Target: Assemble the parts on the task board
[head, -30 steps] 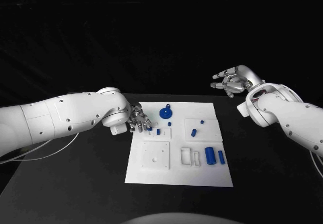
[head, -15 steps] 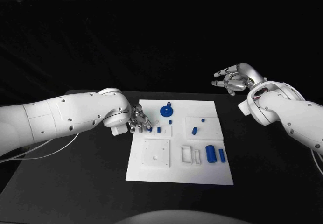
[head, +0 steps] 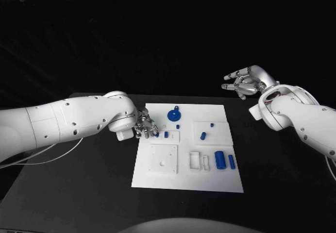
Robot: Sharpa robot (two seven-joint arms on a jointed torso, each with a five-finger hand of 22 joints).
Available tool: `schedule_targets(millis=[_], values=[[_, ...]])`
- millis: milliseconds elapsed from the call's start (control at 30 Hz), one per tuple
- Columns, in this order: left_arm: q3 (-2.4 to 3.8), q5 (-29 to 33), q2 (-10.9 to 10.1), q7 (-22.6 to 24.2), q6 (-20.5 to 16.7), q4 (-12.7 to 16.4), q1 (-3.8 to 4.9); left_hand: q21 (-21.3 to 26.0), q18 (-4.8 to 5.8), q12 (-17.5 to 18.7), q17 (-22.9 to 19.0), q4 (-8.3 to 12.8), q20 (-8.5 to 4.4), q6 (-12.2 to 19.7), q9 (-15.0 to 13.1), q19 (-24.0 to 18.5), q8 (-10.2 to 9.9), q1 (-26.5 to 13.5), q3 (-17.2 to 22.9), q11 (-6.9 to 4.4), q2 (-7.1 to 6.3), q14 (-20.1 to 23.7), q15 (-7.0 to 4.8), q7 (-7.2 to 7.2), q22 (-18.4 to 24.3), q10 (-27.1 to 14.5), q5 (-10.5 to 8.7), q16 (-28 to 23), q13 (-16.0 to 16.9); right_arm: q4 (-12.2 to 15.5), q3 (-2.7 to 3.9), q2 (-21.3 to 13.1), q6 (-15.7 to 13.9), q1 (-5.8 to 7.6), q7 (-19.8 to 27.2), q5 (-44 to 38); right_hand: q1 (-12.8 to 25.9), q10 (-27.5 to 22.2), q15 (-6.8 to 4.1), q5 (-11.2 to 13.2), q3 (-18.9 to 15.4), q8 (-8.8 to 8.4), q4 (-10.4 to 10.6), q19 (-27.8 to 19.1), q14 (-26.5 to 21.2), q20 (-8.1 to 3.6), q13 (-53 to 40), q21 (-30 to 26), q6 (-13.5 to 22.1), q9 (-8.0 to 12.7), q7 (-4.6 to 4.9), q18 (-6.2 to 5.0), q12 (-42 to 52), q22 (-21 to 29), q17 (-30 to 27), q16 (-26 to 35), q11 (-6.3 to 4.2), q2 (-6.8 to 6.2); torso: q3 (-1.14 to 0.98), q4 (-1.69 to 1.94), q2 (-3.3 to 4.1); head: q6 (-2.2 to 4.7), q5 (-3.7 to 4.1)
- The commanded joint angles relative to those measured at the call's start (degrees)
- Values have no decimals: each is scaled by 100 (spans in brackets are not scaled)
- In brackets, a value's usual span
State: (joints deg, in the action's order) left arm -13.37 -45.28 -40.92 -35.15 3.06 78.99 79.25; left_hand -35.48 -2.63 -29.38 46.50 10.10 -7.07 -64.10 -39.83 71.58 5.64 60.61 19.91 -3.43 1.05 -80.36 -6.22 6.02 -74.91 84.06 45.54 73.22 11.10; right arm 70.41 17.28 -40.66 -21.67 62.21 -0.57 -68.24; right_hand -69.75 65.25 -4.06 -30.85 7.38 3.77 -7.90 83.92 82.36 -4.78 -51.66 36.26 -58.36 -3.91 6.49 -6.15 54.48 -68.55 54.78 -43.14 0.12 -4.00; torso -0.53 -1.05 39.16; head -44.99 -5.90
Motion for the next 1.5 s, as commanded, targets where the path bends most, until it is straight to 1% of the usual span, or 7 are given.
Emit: schedule_targets(millis=[33,467,833,933,1233,1400,1500], values=[[-8,45,13,-48,123,13,-13,-22,-115,-28,5,379,-4,-632,-5,25,19,45,368,-33,28,-49,-5,-559,-105,254,26,-30,-6,4,3,4,50,-3,18,-34,23,4,-7,-22,29,-20,11,288,26,-40,-6,36,-14,7,-4,-113,13,-6,2,34,-17,-40,-1,-2,2,-5,-5],[-7,56,5,-80,211,8,-13,-30,-113,-39,32,405,-8,-651,-14,27,16,34,379,-38,24,-59,-8,-563,-106,254,52,-39,-14,-2,3,5,51,-5,18,-34,23,4,-7,-22,29,-20,11,288,26,-40,-6,36,-14,7,-4,-113,13,-6,2,34,-17,-40,3,2,1,-10,1],[-2,211,8,-64,256,8,-11,-35,-110,-48,51,426,-8,-663,-21,25,15,23,381,-40,19,-65,-8,-566,-106,255,61,-41,-19,-7,3,12,53,-7,18,-34,21,3,-8,-21,36,-20,2,287,27,-41,-11,38,-16,8,-4,-114,15,-7,4,34,-17,-38,3,0,0,-15,-3],[1,276,10,-54,260,4,-10,-37,-109,-54,65,431,-9,-670,-25,27,16,17,383,-41,22,-72,-8,-568,-107,258,67,-38,-19,-9,3,14,54,-7,18,-34,21,3,-8,-21,36,-20,2,287,27,-41,-11,38,-16,8,-4,-114,15,-7,4,34,-17,-38,0,-2,-2,-10,-5],[37,456,18,-21,273,3,5,-35,-95,-79,87,446,-13,-677,-53,31,20,-28,374,-42,32,-81,-9,-574,-102,255,51,-38,-19,-13,3,19,58,-8,17,-34,17,3,-8,-24,44,-20,-7,287,28,-42,-12,40,-17,8,-4,-113,15,-8,4,34,-18,-39,-2,-1,-1,-10,-6],[49,534,33,-4,297,-22,25,-32,-92,-85,88,443,-11,-684,-66,31,26,-48,364,-41,35,-81,-8,-579,-102,258,43,-42,-19,-10,3,17,60,-9,13,-34,17,3,-8,-24,44,-20,-7,287,28,-42,-12,40,-17,8,-4,-113,15,-8,4,34,-18,-39,-4,-8,-1,0,-9],[55,571,43,6,337,-45,38,-21,-87,-97,87,427,-5,-694,-98,30,43,-86,340,-36,47,-82,-4,-589,-99,258,-21,-48,-18,-8,3,16,63,-9,11,-34,17,3,-8,-24,44,-20,-7,287,28,-42,-12,40,-17,8,-4,-113,15,-8,4,34,-18,-39,-3,-5,0,3,-8]])
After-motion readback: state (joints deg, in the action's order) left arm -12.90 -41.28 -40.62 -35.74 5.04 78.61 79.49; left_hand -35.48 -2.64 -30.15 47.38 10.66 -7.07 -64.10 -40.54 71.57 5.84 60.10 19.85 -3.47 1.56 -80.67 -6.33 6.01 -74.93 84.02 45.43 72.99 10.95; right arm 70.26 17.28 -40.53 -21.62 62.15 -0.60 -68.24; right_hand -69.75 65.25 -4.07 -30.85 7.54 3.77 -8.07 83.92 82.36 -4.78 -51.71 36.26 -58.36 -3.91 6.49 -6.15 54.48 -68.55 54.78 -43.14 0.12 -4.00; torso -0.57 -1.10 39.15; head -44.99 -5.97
